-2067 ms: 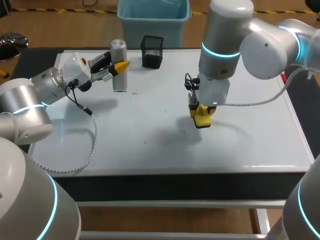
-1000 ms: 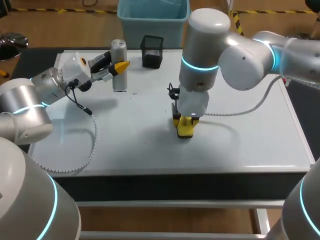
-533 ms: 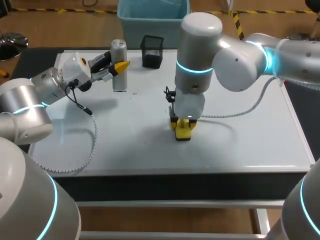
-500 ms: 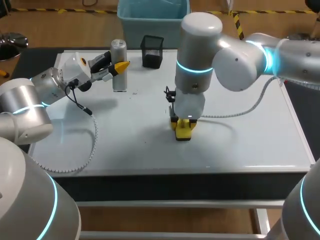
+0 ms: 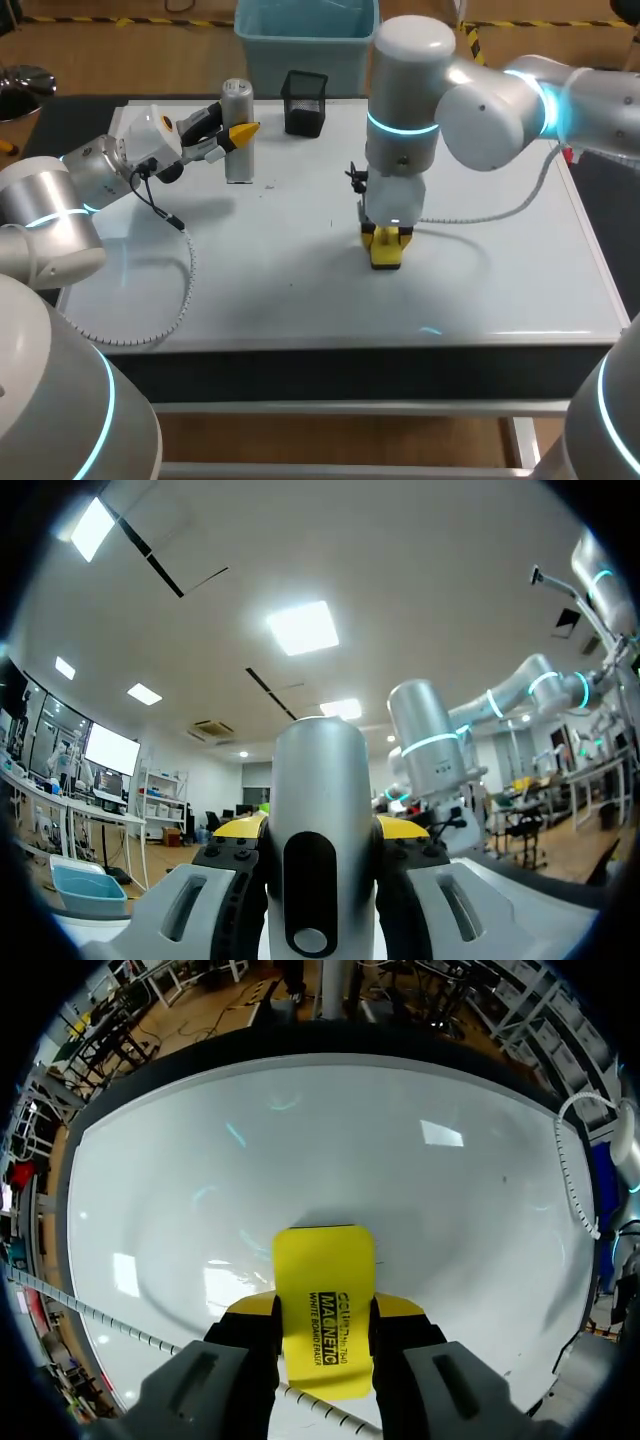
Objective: Pick up the inspection probe, press it on each red-marked spot on the whiteboard one by one, put down the probe, pick up the eraser, and wipe off all the red marks.
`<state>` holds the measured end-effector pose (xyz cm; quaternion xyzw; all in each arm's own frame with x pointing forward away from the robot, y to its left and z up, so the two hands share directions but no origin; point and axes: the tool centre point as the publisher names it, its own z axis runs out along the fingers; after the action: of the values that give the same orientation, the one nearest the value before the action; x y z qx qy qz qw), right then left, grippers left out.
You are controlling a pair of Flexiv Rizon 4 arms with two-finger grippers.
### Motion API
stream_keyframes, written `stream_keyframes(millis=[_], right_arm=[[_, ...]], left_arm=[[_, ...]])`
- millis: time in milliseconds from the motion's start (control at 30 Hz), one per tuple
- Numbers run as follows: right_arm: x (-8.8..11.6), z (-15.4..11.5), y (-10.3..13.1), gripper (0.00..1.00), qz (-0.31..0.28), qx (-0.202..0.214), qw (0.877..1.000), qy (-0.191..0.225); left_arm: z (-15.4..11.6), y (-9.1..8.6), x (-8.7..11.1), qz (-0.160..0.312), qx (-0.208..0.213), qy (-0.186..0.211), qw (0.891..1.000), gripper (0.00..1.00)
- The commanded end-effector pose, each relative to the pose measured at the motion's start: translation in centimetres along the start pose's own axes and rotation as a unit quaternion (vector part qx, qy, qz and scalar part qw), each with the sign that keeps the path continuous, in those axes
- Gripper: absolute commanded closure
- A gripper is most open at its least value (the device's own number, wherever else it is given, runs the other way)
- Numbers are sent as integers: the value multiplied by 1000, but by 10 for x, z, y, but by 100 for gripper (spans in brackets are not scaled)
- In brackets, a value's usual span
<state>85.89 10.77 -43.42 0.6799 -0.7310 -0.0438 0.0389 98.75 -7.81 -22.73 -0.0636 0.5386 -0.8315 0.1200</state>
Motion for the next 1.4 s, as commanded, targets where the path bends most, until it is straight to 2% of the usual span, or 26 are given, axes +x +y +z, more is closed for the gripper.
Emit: stream_keyframes(millis=[33, 333, 567, 900, 1033, 1400], right_arm=[[17, 13, -6, 100, 1, 1, 1000, 0], [31, 1, -18, 100, 9, 13, 1000, 1], [40, -27, -28, 100, -3, 40, 999, 14], [67, -58, -40, 100, 5, 54, 999, 6], [86, -74, -39, 100, 5, 64, 998, 0], [86, -74, -39, 100, 5, 64, 998, 0]], left_arm=[[0, -1, 0, 0, 0, 1, 1000, 100], [0, -1, 0, 0, 0, 1, 1000, 100], [0, -1, 0, 0, 0, 1, 1000, 100], [0, -1, 0, 0, 0, 1, 1000, 100], [0, -1, 0, 0, 0, 1, 1000, 100], [0, -1, 0, 0, 0, 1, 1000, 100]])
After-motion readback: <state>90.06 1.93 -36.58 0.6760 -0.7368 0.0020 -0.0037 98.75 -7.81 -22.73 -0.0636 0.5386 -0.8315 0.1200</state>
